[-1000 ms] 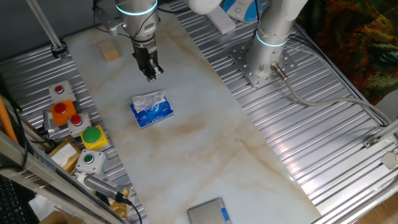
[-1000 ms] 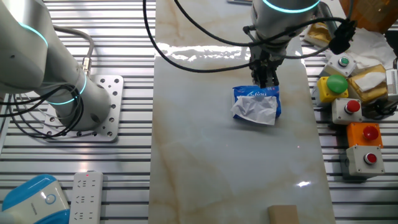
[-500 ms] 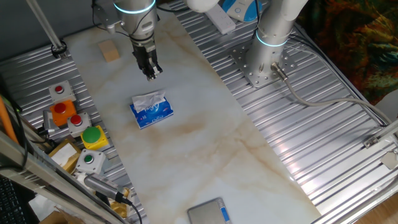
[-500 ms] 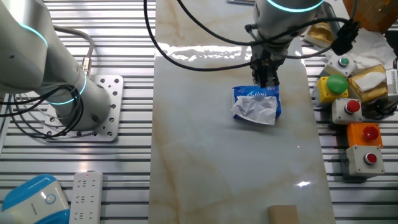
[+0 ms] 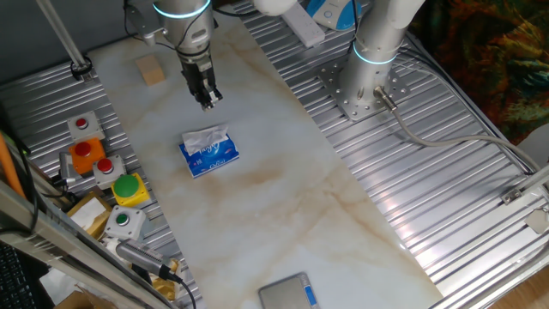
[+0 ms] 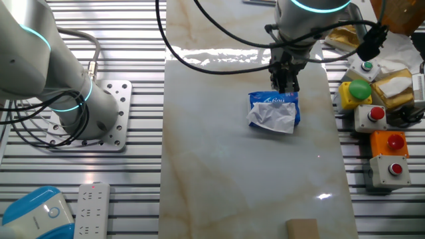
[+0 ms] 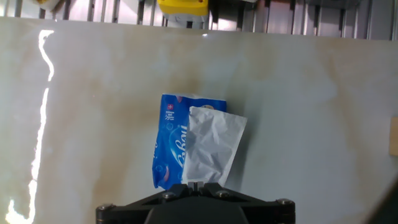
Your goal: Place the block on the scale
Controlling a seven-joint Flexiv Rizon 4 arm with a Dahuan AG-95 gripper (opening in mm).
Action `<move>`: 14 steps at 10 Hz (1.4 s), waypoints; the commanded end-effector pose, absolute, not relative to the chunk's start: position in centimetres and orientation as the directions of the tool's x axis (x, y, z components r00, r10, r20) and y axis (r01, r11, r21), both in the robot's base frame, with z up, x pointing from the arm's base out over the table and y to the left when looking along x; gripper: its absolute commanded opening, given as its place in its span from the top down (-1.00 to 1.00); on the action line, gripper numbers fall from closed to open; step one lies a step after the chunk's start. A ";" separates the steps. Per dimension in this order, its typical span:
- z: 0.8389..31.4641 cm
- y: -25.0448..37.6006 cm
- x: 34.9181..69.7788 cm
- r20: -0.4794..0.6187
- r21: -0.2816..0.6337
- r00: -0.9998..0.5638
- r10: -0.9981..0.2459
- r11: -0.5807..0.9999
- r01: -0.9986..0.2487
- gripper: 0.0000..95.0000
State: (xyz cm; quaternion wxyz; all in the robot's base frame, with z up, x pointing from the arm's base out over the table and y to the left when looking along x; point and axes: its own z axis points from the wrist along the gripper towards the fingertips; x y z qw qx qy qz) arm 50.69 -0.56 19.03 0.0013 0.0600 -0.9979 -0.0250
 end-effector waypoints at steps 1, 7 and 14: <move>19.0 -0.6 50.7 0.003 0.050 -0.992 -0.122 0.991 -0.122 1.00; 19.4 -2.6 51.2 0.003 0.031 -0.991 -0.137 0.990 -0.137 1.00; 21.5 -13.7 54.2 0.003 -0.006 -0.987 -0.158 0.987 -0.158 1.00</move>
